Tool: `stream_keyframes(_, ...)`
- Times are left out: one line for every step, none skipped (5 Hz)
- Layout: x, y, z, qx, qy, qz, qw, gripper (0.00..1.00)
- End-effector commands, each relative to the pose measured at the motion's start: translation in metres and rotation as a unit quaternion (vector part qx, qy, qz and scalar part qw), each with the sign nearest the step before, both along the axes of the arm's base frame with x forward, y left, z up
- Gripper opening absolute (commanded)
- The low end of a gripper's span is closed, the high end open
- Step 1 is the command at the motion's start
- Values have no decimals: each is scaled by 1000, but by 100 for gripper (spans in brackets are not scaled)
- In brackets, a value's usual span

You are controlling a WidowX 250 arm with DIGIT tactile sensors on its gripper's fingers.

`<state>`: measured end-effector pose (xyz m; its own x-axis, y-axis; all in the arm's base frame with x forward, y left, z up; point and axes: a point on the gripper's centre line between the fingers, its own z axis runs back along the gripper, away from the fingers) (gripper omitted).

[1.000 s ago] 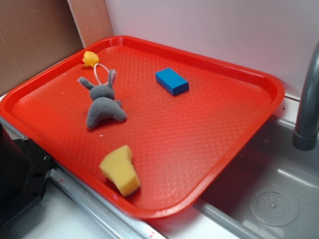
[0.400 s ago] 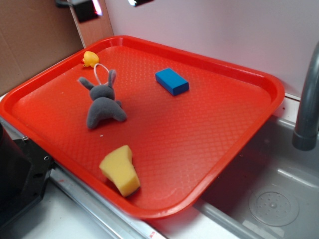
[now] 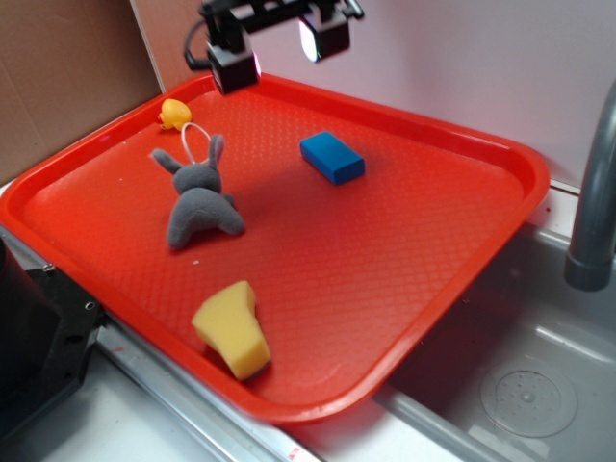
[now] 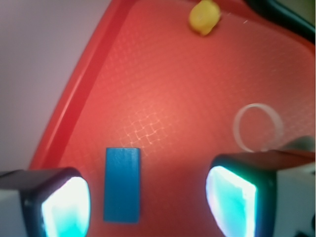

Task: Grab the blue block.

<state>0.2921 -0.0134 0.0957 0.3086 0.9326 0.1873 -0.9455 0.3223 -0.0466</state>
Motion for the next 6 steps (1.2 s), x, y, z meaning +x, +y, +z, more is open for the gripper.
stream_keyframes(15, 9, -24, 19, -30, 16, 999, 100)
stream_keyframes(17, 5, -43, -4, -8, -12, 1000, 100)
stream_keyframes(15, 0, -53, -18, 10, -31, 999, 100)
stream_keyframes(16, 1, -64, -23, 27, -31, 999, 100)
stream_keyframes(17, -1, -68, -26, 24, -30, 999, 54)
stream_keyframes(18, 2, -69, -32, 21, -31, 999, 0)
